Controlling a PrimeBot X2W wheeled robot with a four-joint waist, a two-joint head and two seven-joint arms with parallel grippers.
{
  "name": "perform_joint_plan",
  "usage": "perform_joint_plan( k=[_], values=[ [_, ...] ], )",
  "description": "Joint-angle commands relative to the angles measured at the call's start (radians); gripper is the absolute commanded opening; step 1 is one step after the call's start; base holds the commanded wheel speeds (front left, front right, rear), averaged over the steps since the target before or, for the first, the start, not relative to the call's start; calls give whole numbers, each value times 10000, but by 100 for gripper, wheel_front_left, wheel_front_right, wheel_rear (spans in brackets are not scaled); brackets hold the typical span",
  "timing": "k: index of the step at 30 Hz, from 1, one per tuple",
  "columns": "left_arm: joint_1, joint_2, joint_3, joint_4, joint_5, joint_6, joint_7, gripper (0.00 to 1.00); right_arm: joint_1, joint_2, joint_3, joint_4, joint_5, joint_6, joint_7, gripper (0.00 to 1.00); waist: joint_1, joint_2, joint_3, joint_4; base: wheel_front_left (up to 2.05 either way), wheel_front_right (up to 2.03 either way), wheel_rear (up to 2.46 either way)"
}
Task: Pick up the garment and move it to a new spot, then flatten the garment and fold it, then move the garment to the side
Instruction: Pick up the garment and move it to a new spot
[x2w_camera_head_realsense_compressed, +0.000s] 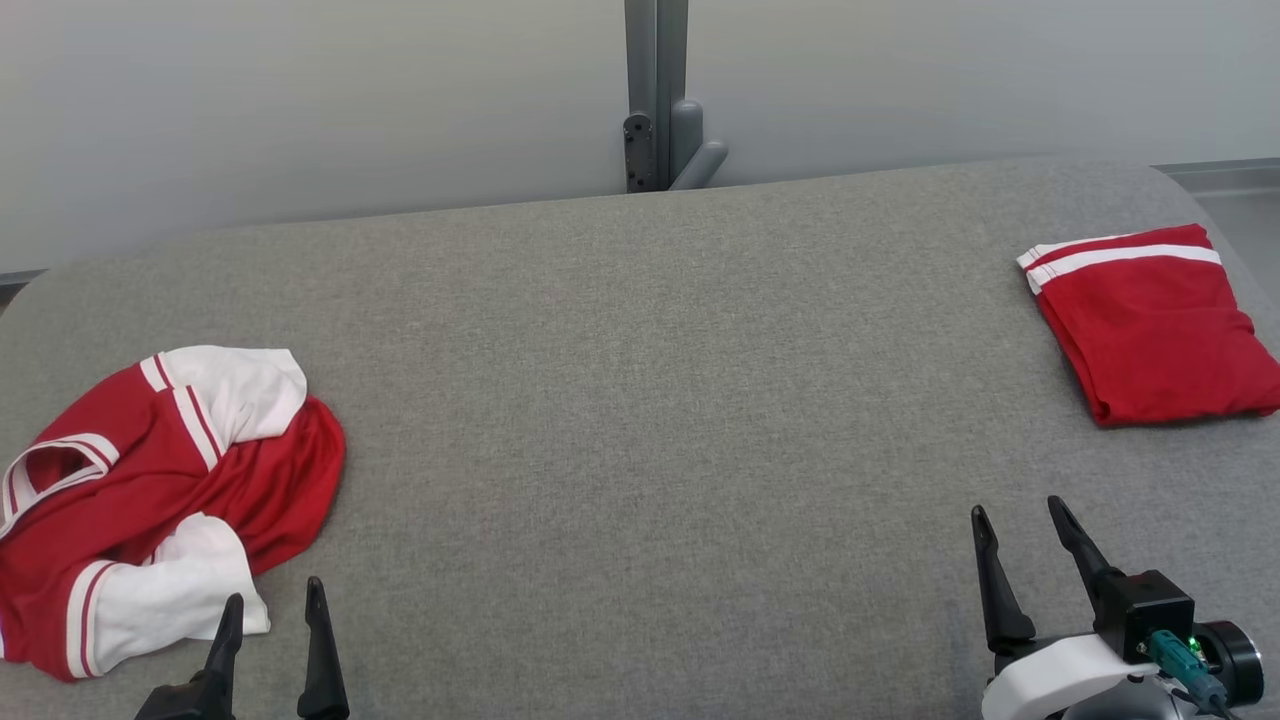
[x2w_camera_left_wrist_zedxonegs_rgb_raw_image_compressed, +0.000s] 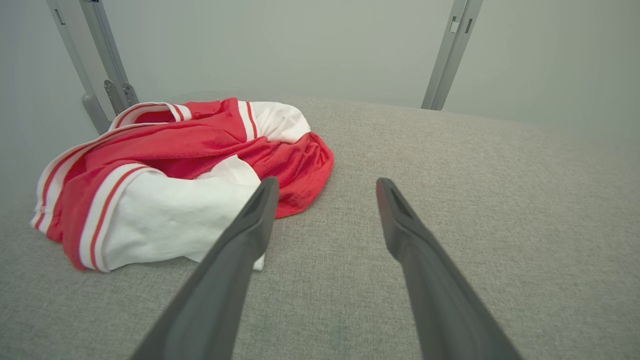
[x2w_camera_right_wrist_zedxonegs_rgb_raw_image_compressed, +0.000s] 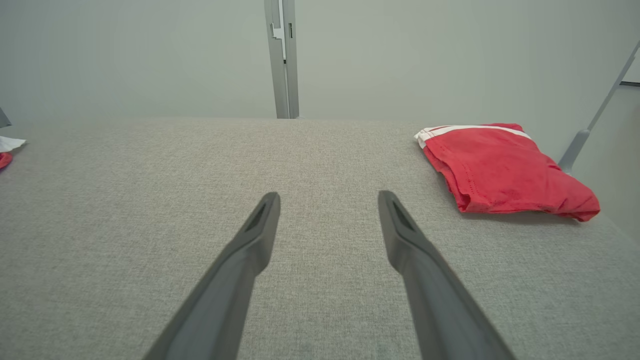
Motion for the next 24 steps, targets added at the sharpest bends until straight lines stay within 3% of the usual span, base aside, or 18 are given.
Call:
perform_joint_plan(
  k=[1, 10, 20, 24],
  values=[
    [121, 13, 36, 22, -51, -63, 3, 100, 77, -17, -11, -51, 44, -13, -28, 100, 1, 11, -6, -15, 0, 0, 0],
    [-106, 15, -91, 61, 81, -147, 3, 100, 142, -15, -15, -174, 14, -13, -28, 100, 1, 11, -14, 378, 0, 0, 0],
    [70, 23, 17, -45, 196, -93, 3, 100, 114, -15, 559, -176, 112, -13, -28, 100, 1, 11, -247, 2762, 0, 0, 0],
    [247, 18, 226, -109, 240, -166, 3, 100, -76, -22, 951, -100, 131, -15, -28, 100, 1, 11, -251, 3239, 0, 0, 0]
  ],
)
